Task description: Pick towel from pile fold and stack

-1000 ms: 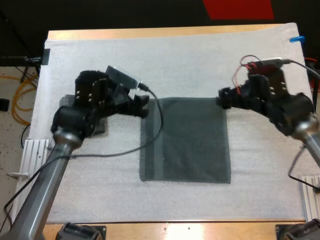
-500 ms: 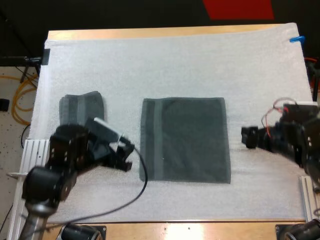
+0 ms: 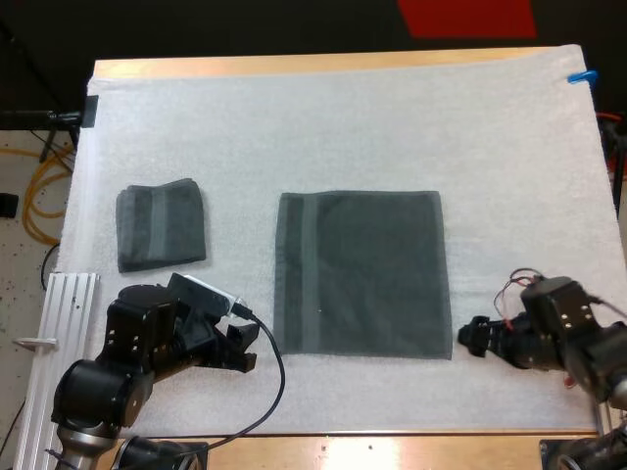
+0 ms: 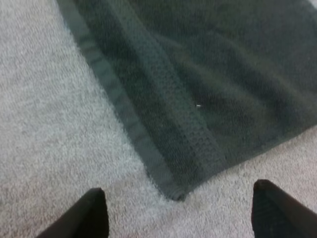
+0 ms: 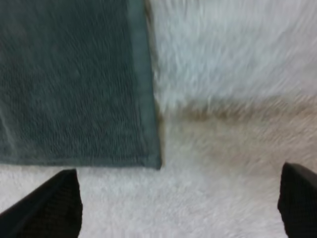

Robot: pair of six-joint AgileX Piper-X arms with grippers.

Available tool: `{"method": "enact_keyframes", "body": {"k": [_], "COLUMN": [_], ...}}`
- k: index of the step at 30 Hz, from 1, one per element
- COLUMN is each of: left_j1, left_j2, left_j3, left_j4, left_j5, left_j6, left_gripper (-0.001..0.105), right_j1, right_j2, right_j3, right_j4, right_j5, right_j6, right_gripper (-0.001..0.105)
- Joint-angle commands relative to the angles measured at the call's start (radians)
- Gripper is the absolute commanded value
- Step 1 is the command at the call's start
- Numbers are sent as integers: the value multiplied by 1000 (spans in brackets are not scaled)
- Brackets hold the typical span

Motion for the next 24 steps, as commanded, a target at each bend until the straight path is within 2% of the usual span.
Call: {"method": "enact_keyframes", "body": {"k": [1, 15, 18, 20, 24], "left_j1": [0, 0, 0, 0, 0], "left_j2": [-3, -3, -3, -3, -3], "left_j3": [-2, -2, -2, -2, -2], "left_j4": [-4, -23, -23, -24, -42], "left_j5": [1, 1, 1, 1, 1], "left_j6": [-12, -12, -12, -12, -12], "left_gripper": [60, 60, 60, 60, 60], "right_j1": [1, 1, 1, 1, 1], "right_j2": [24, 401, 421, 423, 423], "right_j3": [22, 51, 51, 51, 51], "right_j4": [-55, -393, -418, -418, -418], "right_j5": [-66, -361, -384, -384, -384], "right_j6": [27, 109, 130, 130, 137], "right_gripper": [78, 78, 77, 72, 48]}}
